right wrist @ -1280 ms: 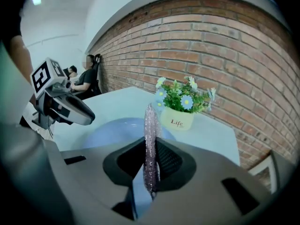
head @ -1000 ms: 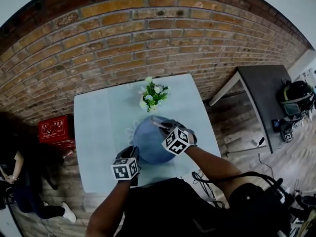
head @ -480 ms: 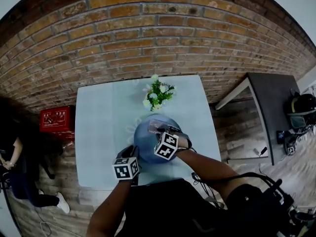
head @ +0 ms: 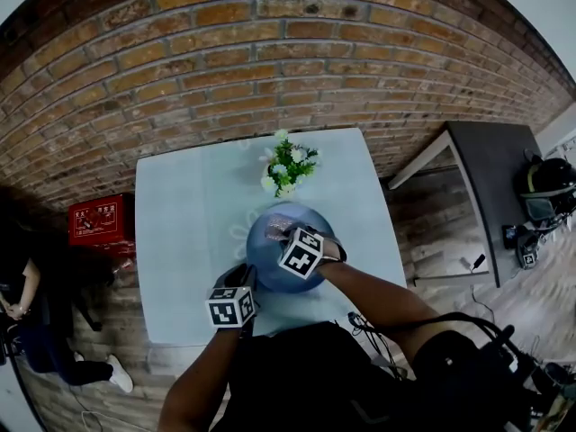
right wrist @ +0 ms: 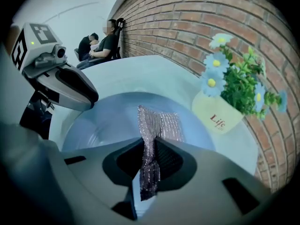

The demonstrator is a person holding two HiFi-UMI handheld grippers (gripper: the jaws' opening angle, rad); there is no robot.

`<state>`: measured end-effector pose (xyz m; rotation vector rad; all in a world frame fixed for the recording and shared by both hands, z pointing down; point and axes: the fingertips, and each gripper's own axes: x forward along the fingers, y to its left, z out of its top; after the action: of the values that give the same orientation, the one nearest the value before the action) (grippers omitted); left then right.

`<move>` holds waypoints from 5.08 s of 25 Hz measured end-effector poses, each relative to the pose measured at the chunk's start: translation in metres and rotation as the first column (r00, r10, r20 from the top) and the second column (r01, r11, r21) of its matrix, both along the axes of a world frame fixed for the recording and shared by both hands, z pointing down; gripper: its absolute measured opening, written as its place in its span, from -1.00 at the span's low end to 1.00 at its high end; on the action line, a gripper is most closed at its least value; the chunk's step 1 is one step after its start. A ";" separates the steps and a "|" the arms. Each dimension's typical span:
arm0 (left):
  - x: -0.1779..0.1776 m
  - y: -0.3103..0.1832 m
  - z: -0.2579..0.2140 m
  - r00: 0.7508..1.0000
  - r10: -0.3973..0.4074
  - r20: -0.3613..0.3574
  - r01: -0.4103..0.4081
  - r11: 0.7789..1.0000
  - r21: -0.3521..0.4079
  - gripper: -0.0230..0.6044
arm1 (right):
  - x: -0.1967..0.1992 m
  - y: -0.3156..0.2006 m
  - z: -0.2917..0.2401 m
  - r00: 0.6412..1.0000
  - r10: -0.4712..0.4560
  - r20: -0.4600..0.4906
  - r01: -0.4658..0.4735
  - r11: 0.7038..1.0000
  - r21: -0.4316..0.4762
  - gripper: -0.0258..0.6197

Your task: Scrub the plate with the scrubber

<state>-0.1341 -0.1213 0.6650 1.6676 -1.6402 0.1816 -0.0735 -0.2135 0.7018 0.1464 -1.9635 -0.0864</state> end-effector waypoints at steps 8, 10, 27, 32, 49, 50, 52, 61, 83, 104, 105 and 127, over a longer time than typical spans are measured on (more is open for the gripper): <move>-0.006 0.011 -0.015 0.995 0.098 -0.006 -0.098 0.995 0.034 -0.64 | -0.019 0.032 0.000 0.999 0.038 0.000 -0.038 0.993 -0.109 -0.72; -0.009 0.015 -0.018 0.994 0.106 -0.012 -0.105 0.994 0.036 -0.64 | -0.021 0.039 0.000 0.999 0.047 -0.009 -0.048 0.991 -0.125 -0.71; -0.024 0.039 -0.043 0.976 0.214 -0.045 -0.209 0.973 0.099 -0.64 | -0.027 0.090 -0.005 0.975 0.219 0.024 -0.202 0.930 -0.308 -0.71; -0.019 0.038 -0.046 0.970 0.241 -0.040 -0.236 0.966 0.104 -0.64 | -0.024 0.095 -0.006 0.966 0.259 0.029 -0.231 0.905 -0.358 -0.72; -0.011 0.010 -0.036 0.986 0.164 -0.029 -0.161 0.983 0.085 -0.64 | -0.003 0.044 -0.062 0.954 0.235 0.188 -0.157 0.921 -0.356 -0.71; -0.011 0.007 -0.034 0.988 0.150 -0.032 -0.146 0.986 0.084 -0.64 | -0.002 0.037 -0.062 0.961 0.193 0.198 -0.123 0.939 -0.320 -0.71; -0.009 0.002 -0.034 0.991 0.132 -0.030 -0.129 0.988 0.087 -0.64 | -0.002 0.023 -0.063 0.971 0.105 0.214 -0.052 0.969 -0.240 -0.71; -0.016 -0.019 -0.016 0.999 0.047 0.026 -0.048 0.998 0.033 -0.60 | -0.006 -0.009 -0.053 0.909 -0.400 0.121 0.379 0.911 0.164 -0.71; -0.008 -0.024 0.015 0.996 -0.010 0.093 0.016 0.998 -0.067 -0.65 | 0.049 -0.007 -0.003 0.995 -0.094 0.037 0.100 0.975 -0.199 -0.71; -0.003 -0.002 -0.003 0.982 0.183 0.034 -0.183 0.983 -0.013 -0.63 | 0.072 0.041 -0.006 0.964 0.260 -0.044 -0.262 0.919 -0.294 -0.71; -0.004 0.000 -0.004 0.982 0.186 0.031 -0.185 0.983 -0.010 -0.63 | 0.072 0.042 -0.007 0.962 0.272 -0.037 -0.271 0.918 -0.288 -0.71; -0.066 0.043 -0.043 0.984 0.172 -0.043 -0.166 0.980 0.111 -0.83 | 0.042 0.088 -0.004 0.902 0.425 -0.082 -0.425 0.836 -0.346 -0.71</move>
<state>-0.2006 -0.0787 0.6224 1.8789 -1.4921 0.1341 -0.0312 -0.1255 0.6979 0.3400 -1.8658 0.5625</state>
